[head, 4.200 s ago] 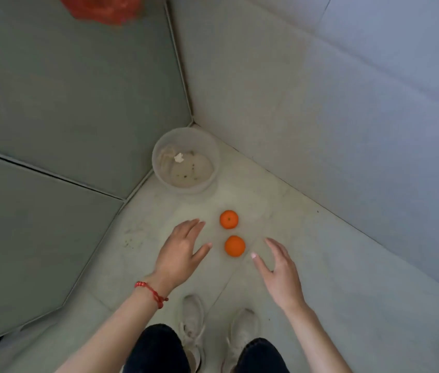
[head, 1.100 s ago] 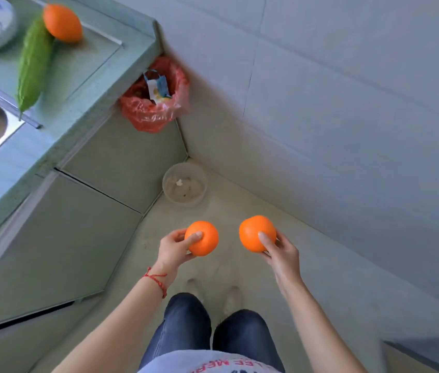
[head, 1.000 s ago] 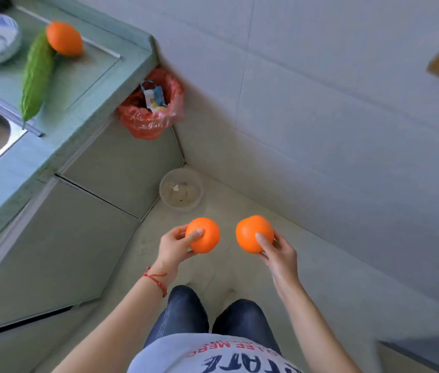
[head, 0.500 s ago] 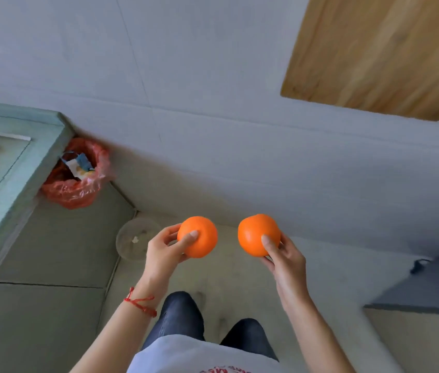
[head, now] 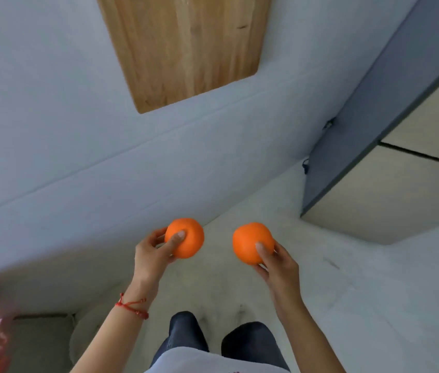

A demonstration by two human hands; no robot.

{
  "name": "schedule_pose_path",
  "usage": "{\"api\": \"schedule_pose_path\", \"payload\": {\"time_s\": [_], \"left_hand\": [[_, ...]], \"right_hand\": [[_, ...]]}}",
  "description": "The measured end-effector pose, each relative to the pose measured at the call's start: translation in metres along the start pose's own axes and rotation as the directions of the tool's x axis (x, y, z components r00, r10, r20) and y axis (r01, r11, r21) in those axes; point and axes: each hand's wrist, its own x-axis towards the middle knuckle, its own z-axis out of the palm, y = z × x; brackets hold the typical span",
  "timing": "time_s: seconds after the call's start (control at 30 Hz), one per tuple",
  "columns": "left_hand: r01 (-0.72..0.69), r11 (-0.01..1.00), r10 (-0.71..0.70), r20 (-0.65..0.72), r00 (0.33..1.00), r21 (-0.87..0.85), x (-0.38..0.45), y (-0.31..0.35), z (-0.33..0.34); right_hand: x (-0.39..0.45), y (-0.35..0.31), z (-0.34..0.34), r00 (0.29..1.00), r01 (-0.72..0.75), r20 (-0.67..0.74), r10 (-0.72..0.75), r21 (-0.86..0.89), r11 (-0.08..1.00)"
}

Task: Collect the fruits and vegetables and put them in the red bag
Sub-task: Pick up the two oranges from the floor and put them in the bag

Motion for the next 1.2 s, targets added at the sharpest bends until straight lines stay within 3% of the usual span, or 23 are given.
{"api": "schedule_pose_path", "payload": {"time_s": [0.13, 0.3, 0.63, 1.0, 1.2], "left_hand": [[-0.033, 0.997, 0.020, 0.184, 0.983, 0.068, -0.010, 0.000, 0.028], [-0.083, 0.983, 0.009, 0.410, 0.912, 0.162, -0.033, -0.002, 0.073], [-0.236, 0.925, -0.052, 0.714, 0.698, 0.298, -0.128, -0.029, 0.167], [-0.372, 0.843, -0.213, 0.877, 0.431, 0.388, -0.261, -0.092, 0.224], [-0.445, 0.805, -0.280, 0.913, 0.297, 0.392, -0.308, -0.117, 0.250]], "right_hand": [[-0.026, 0.006, -0.024, 0.989, 0.023, -0.150, -0.010, 0.086, 0.996], [-0.056, 0.012, -0.065, 0.936, 0.083, -0.352, -0.013, 0.186, 0.979], [-0.143, 0.047, -0.173, 0.712, 0.218, -0.697, 0.085, 0.334, 0.917], [-0.258, 0.114, -0.257, 0.418, 0.375, -0.878, 0.233, 0.400, 0.836], [-0.293, 0.134, -0.282, 0.302, 0.459, -0.903, 0.307, 0.420, 0.783]]}}
